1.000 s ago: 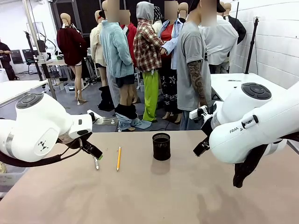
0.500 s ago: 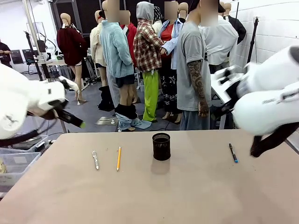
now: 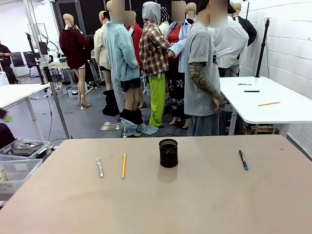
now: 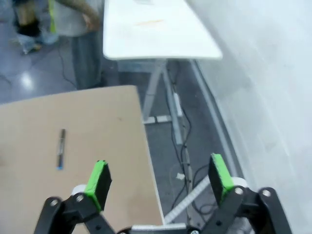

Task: Place the pens into the pen holder.
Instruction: Pick up a writing instrument from the table and place it into the Pen holder.

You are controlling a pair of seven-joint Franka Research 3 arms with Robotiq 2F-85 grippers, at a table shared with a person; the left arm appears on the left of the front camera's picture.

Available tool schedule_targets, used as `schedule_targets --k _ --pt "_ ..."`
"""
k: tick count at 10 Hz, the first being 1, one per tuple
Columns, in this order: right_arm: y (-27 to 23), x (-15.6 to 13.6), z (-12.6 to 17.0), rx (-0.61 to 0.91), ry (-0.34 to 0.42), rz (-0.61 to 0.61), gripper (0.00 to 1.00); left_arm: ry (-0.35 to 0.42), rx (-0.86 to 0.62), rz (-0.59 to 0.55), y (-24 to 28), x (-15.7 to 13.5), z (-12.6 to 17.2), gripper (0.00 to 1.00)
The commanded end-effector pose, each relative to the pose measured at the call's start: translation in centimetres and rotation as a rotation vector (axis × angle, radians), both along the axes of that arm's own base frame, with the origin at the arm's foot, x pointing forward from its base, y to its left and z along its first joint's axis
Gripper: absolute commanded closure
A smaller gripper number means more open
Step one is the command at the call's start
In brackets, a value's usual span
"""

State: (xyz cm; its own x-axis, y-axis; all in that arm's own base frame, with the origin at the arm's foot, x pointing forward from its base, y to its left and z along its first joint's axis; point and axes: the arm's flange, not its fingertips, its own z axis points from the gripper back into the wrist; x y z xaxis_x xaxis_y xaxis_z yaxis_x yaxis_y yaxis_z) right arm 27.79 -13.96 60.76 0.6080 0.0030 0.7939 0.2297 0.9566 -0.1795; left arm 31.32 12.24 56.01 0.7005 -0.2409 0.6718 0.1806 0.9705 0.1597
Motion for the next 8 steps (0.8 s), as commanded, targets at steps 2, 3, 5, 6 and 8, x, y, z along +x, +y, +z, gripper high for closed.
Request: schedule_targets --k 2,3,5,6,8 --pt "2.2 -11.8 -15.4 0.055 0.007 -0.105 0.00 0.052 -0.062 0.049 0.0 -10.0 -12.8 0.00" --pt "-2.5 -2.3 0.1 0.037 0.009 -0.064 0.00 0.039 -0.029 0.061 3.4 -1.9 -0.7 0.00" --pt "-2.5 -2.3 0.1 0.037 0.009 -0.064 0.00 0.039 -0.029 0.061 3.4 -1.9 -0.7 0.00" --pt "-3.5 -3.9 0.3 0.063 0.011 -0.082 0.00 0.039 -0.029 0.061 3.4 -1.9 -0.7 0.00" --pt "-0.1 3.7 1.6 -0.008 0.117 0.143 0.00 0.039 -0.029 0.061 3.4 -1.9 -0.7 0.00"
